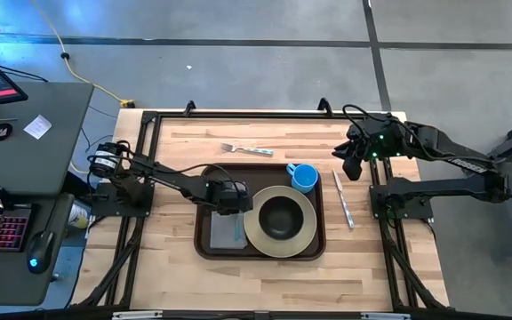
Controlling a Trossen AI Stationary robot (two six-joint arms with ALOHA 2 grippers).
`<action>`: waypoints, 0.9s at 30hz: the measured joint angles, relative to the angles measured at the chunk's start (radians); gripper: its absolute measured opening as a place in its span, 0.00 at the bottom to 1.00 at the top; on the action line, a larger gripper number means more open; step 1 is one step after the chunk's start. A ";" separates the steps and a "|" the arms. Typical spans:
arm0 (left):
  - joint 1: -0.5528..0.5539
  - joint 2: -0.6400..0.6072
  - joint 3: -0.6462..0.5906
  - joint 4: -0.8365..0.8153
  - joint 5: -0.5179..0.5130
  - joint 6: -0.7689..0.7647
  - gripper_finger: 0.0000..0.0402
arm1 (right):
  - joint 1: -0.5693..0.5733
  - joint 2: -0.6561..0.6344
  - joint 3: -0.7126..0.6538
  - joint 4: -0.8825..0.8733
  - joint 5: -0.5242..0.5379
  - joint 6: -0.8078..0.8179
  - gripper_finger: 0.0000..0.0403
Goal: Set up tray
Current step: Put the blue spoon on top of the gray napkin on the dark brown serving tray
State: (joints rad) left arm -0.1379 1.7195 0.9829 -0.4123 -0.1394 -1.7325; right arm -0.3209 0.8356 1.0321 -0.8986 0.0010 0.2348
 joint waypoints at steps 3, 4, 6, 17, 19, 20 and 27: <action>0.000 0.004 0.000 0.002 0.000 0.001 0.12 | 0.000 0.000 0.000 0.000 0.000 -0.001 0.18; 0.000 0.005 0.000 0.002 0.001 0.006 0.13 | 0.000 0.000 0.000 0.000 0.001 -0.004 0.18; 0.000 0.006 0.000 0.004 0.008 0.020 0.13 | 0.000 0.000 0.000 0.000 0.001 -0.008 0.18; 0.000 0.025 0.000 0.024 0.035 0.026 0.14 | 0.000 0.000 0.000 -0.003 0.004 -0.008 0.18; 0.000 0.025 0.000 0.023 0.039 0.026 0.14 | 0.000 0.000 0.000 -0.003 0.004 -0.008 0.18; 0.000 0.025 0.000 0.023 0.041 0.026 0.14 | 0.000 0.000 0.000 -0.003 0.004 -0.008 0.18; 0.000 0.025 0.000 0.021 0.052 0.026 0.14 | 0.000 0.000 0.000 -0.003 0.004 -0.009 0.18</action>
State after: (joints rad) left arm -0.1375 1.7443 0.9833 -0.3916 -0.0870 -1.7065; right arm -0.3207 0.8356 1.0321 -0.9014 0.0048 0.2260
